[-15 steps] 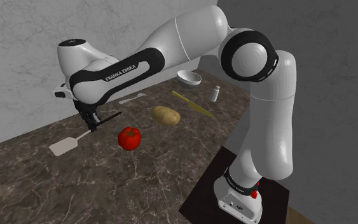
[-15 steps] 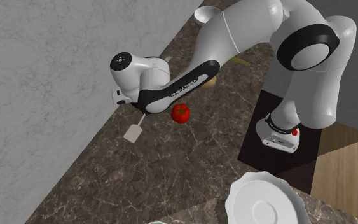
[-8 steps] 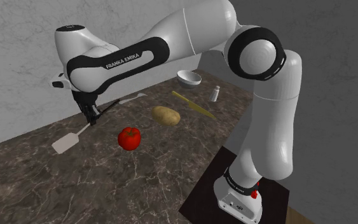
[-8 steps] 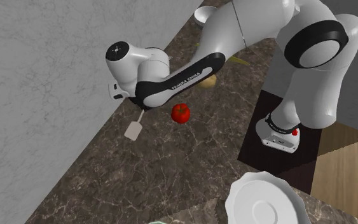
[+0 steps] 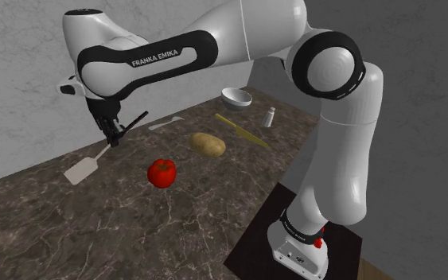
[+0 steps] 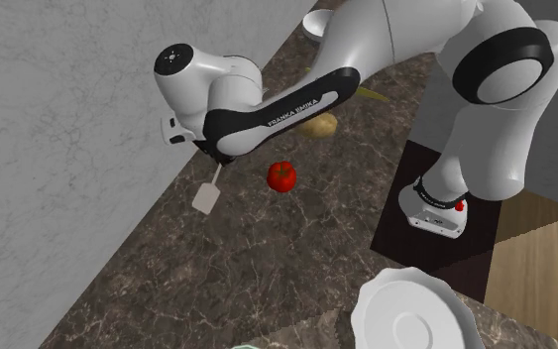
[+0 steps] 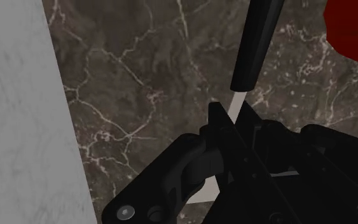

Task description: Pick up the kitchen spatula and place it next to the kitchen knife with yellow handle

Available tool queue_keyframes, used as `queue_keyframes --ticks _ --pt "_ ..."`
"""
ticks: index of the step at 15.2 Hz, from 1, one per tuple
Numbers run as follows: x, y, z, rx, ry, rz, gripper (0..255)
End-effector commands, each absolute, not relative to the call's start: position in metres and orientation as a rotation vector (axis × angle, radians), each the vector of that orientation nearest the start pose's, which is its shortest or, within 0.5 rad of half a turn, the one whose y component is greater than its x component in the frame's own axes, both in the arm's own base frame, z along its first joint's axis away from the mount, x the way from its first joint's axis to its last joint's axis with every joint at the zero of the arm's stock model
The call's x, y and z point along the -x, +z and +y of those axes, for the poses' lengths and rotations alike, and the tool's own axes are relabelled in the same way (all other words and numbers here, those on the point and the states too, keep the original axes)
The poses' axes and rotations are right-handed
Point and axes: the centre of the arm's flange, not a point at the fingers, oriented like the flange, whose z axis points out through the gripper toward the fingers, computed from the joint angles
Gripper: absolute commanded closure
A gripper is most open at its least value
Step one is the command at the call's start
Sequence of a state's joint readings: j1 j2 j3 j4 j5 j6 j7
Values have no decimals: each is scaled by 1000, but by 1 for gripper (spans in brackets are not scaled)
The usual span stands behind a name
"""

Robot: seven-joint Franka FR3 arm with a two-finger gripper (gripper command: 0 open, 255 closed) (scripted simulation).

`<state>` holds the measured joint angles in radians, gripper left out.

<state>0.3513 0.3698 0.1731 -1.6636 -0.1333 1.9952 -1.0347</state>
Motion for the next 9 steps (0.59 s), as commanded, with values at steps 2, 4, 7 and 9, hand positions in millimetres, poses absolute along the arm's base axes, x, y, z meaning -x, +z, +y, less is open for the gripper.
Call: queue_keyframes --ticks 2,4,7,9 --pt "-576 410 311 -2149 -71 2225 255" --pt "-576 420 311 -2149 -71 2225 255" --pt "-553 420 279 -2149 -71 2225 255" --pt "-538 420 257 -2149 -71 2225 255"
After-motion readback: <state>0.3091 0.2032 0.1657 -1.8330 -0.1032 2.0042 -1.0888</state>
